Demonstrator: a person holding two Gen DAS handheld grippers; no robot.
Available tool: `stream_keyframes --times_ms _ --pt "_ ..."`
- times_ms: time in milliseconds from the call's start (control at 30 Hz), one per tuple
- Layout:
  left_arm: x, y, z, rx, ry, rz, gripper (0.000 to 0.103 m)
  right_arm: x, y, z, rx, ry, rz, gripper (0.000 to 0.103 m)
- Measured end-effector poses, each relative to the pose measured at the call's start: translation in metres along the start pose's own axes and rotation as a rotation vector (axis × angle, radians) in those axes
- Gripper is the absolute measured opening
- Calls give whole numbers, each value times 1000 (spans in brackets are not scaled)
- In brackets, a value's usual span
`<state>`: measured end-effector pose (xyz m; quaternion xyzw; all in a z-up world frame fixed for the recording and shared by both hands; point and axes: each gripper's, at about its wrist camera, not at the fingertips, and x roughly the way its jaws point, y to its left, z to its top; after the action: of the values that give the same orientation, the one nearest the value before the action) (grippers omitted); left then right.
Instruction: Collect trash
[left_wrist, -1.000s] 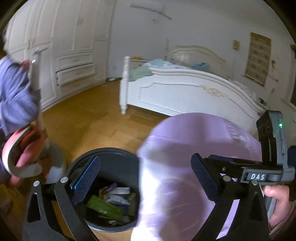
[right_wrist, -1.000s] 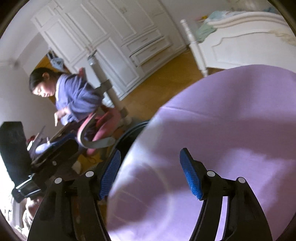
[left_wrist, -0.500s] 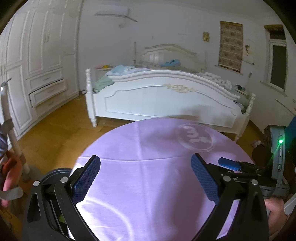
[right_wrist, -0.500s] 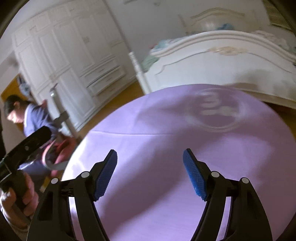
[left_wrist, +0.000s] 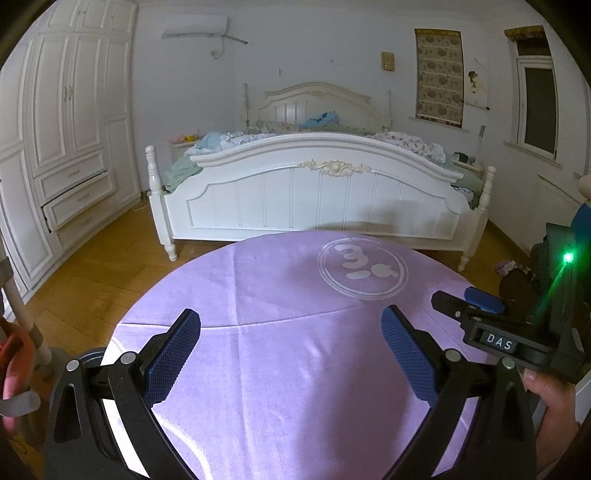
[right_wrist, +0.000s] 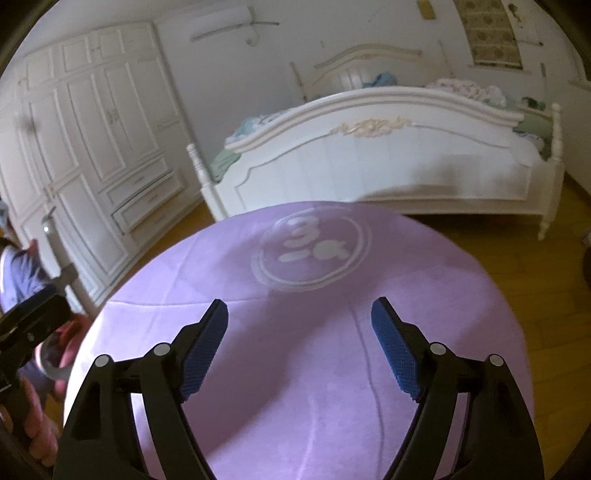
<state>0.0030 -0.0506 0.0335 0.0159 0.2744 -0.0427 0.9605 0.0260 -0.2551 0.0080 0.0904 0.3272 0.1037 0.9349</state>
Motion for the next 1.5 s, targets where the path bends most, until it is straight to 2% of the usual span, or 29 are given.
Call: stream_keyframes --times_ms 533,600,733,1033,1500 --pt "3 3 -2 11 -34 54 97 5 5 1 -23 -46 -134 79" --pt "5 4 -3 6 -30 44 97 3 5 1 -12 -60 -152 93" --pt "9 6 -4 4 -21 49 97 -6 3 1 13 -123 -172 95" --pt "7 11 -7 -17 -28 54 97 -30 6 -5 28 -225 -181 98" --pt "3 14 -11 -23 -28 91 97 -33 10 -6 21 -238 -185 98"
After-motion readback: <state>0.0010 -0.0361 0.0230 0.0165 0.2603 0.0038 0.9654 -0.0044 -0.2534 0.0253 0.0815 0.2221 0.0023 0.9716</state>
